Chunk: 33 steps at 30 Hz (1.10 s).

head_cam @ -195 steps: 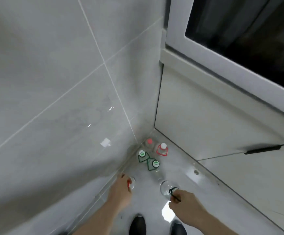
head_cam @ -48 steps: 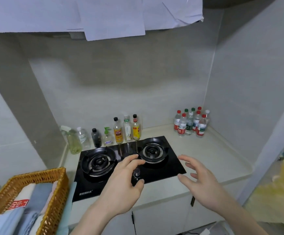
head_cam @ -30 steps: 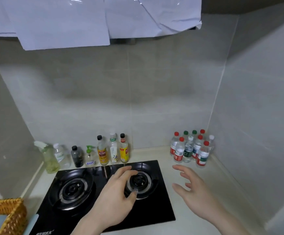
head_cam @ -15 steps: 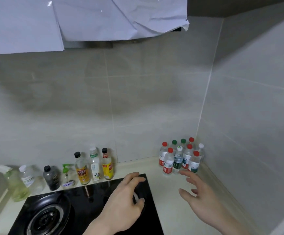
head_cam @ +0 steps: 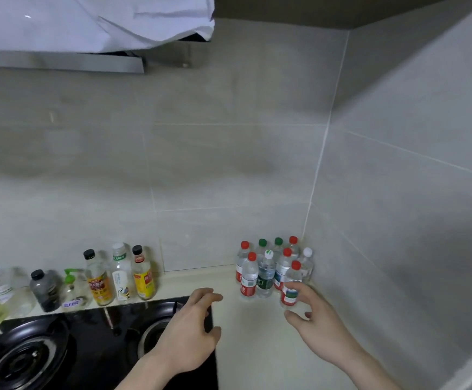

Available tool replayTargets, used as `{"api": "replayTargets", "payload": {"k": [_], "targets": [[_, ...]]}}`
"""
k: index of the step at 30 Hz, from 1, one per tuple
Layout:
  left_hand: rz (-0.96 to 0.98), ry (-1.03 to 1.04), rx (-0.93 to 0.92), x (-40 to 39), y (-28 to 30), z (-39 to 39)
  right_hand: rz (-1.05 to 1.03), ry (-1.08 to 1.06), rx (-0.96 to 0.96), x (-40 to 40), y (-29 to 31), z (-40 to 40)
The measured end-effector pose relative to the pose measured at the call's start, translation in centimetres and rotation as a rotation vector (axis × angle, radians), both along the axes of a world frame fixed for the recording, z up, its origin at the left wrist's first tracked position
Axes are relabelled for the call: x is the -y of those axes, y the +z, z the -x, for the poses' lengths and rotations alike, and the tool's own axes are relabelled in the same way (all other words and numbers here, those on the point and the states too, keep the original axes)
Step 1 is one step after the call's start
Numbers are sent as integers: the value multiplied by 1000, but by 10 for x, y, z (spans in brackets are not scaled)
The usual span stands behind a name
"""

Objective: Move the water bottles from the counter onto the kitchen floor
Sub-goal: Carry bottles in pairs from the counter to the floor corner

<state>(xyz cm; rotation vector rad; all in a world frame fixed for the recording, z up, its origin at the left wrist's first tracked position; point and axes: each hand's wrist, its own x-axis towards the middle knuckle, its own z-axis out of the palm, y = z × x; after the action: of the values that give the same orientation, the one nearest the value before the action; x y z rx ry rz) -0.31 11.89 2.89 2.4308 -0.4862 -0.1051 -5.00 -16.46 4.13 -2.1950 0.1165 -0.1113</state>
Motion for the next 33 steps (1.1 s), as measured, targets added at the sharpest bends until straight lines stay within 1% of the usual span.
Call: {"api": "replayTargets", "payload": {"k": [5,8,12,18,24,29,33], "targets": [[39,59,-114,45,-26,-10,8,13,-49,43,-22,-24],[22,87,-180,70,-37,-20,39,14,-83,59,-36,-45],[-81,71,-208,95,-44,-54,93,10,-67,72,-49,-83],[-226,60,-205,126,-36,-124,169,-23,-163,84,-67,-141],[-352,13,-196,155,-49,-185,259,-24,-236,90,-87,-185],[-450,-3,-234,172,-63,-214,396,-12,-268,89,-98,-212],[-504,-33,-239,180,-75,-229,424,-26,-289,88,-114,-221]]}}
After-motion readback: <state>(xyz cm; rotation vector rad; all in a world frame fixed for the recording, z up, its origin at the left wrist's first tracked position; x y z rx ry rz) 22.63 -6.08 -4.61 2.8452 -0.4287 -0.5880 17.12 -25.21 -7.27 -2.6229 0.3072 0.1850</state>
